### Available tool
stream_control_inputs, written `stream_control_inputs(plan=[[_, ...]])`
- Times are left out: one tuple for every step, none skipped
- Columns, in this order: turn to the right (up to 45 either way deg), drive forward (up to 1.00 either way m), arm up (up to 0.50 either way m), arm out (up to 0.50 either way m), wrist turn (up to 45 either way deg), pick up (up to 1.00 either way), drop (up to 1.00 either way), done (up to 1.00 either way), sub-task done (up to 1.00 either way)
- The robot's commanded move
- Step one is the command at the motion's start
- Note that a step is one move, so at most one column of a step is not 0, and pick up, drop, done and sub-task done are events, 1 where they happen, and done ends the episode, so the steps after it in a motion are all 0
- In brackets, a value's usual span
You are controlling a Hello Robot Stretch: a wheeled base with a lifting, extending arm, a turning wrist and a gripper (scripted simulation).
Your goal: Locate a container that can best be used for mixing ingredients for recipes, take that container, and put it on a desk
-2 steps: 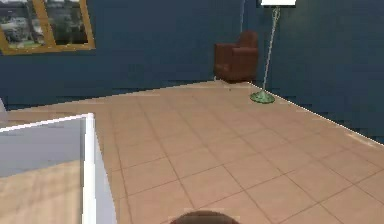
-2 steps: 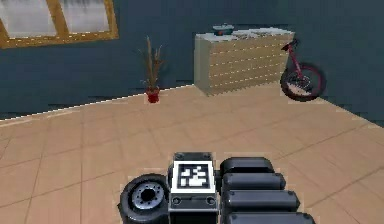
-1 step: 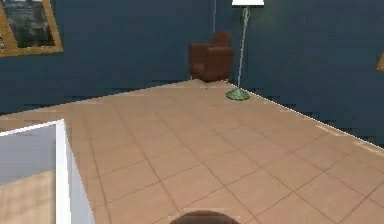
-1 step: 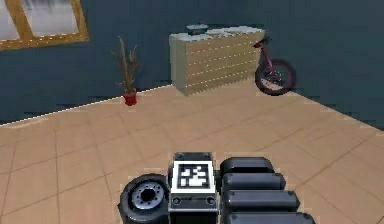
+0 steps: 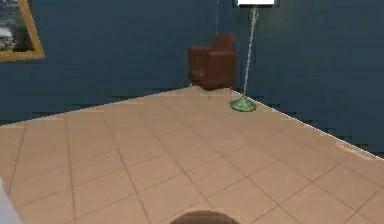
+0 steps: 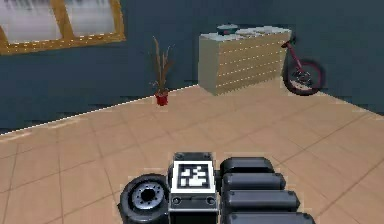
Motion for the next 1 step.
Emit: stream_control_inputs(plan=[[-18.0, 0.0, 0.0, 0.0, 0.0, 0.0, 0.0, 0.0, 0.0]])
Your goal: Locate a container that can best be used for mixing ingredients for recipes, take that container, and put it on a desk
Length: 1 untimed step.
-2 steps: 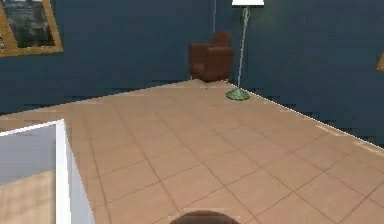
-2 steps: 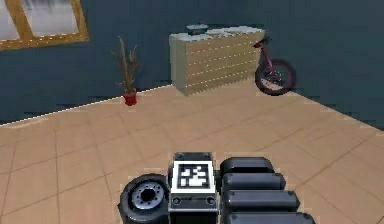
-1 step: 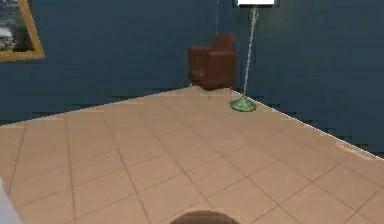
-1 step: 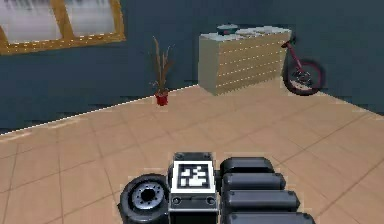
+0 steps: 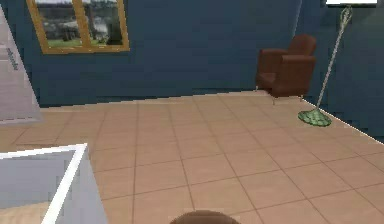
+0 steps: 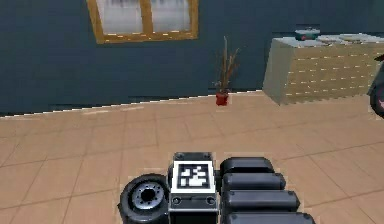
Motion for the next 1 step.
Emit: stream_control_inputs(plan=[[0.0, 1.0, 0.0, 0.0, 0.0, 0.0, 0.0, 0.0, 0.0]])
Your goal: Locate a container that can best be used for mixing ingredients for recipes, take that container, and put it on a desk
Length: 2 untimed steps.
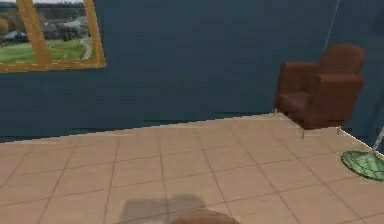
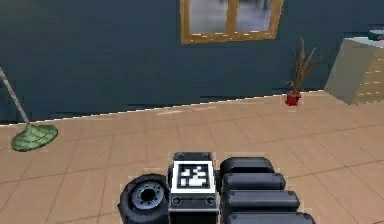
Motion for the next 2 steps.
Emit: stream_control_inputs(plan=[[0.0, 0.15, 0.0, 0.0, 0.0, 0.0, 0.0, 0.0, 0.0], [-45.0, 0.0, 0.0, 0.0, 0.0, 0.0, 0.0, 0.0, 0.0]])
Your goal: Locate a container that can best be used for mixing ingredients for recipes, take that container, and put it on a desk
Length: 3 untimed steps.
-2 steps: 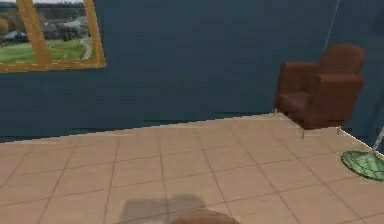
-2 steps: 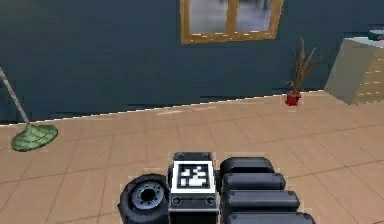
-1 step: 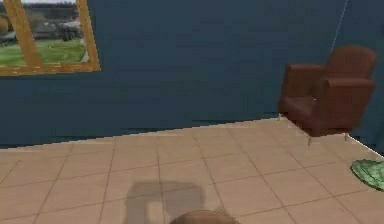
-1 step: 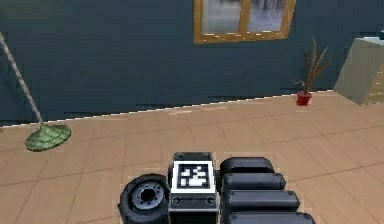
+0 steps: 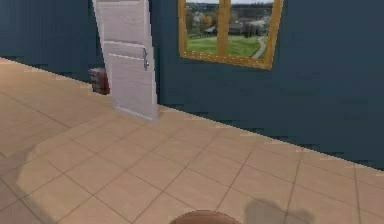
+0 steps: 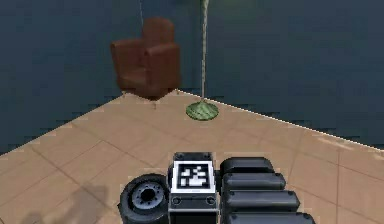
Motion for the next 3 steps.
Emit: stream_control_inputs(plan=[[-9.0, 0.0, 0.0, 0.0, 0.0, 0.0, 0.0, 0.0, 0.0], [0.0, 0.45, 0.0, 0.0, 0.0, 0.0, 0.0, 0.0, 0.0], [-27.0, 0.0, 0.0, 0.0, 0.0, 0.0, 0.0, 0.0, 0.0]])
